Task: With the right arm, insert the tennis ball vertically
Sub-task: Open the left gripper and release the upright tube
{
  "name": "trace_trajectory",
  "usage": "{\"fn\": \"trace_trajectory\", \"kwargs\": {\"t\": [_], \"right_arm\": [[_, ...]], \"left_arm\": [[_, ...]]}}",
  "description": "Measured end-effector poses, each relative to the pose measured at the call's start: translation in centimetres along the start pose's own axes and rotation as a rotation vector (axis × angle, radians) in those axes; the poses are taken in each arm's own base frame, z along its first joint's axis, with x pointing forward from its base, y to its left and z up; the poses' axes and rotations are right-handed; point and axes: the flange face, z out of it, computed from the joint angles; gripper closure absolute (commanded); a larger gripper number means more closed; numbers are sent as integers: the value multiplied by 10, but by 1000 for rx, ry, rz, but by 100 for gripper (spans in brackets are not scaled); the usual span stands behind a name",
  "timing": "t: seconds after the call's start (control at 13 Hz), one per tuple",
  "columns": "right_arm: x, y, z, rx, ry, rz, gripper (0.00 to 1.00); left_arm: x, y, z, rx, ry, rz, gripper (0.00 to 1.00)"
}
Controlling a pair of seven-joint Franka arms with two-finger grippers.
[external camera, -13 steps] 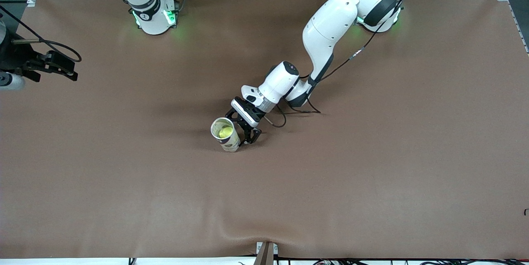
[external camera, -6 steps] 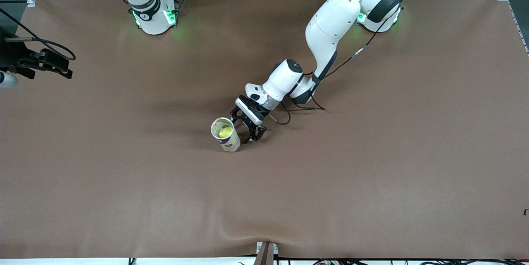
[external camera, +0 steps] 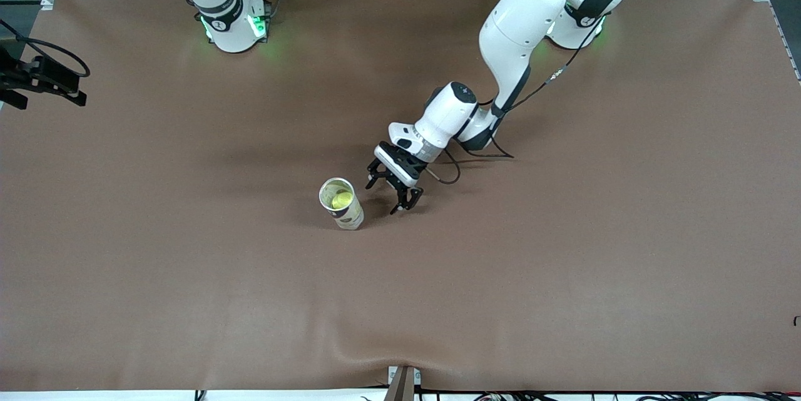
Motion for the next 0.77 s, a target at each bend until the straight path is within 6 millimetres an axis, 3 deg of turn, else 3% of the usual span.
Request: {"fn": "trace_trajectory", "kwargs": {"t": [0.15,0.39,0.54,0.77], "right_arm": [[1,1,0,0,4,1,0],[7,1,4,-1,13,49,0],[10,1,10,-1,2,70,0],[13,1,15,2,-7,75,0]], "left_arm": [[-5,-13,-11,11,-38,-14,0],[-2,-49,-31,33,-118,-47,0],[4,-79,-45,43,-188,-87,0],[22,-140,-72,56,-317,-169,0]]}}
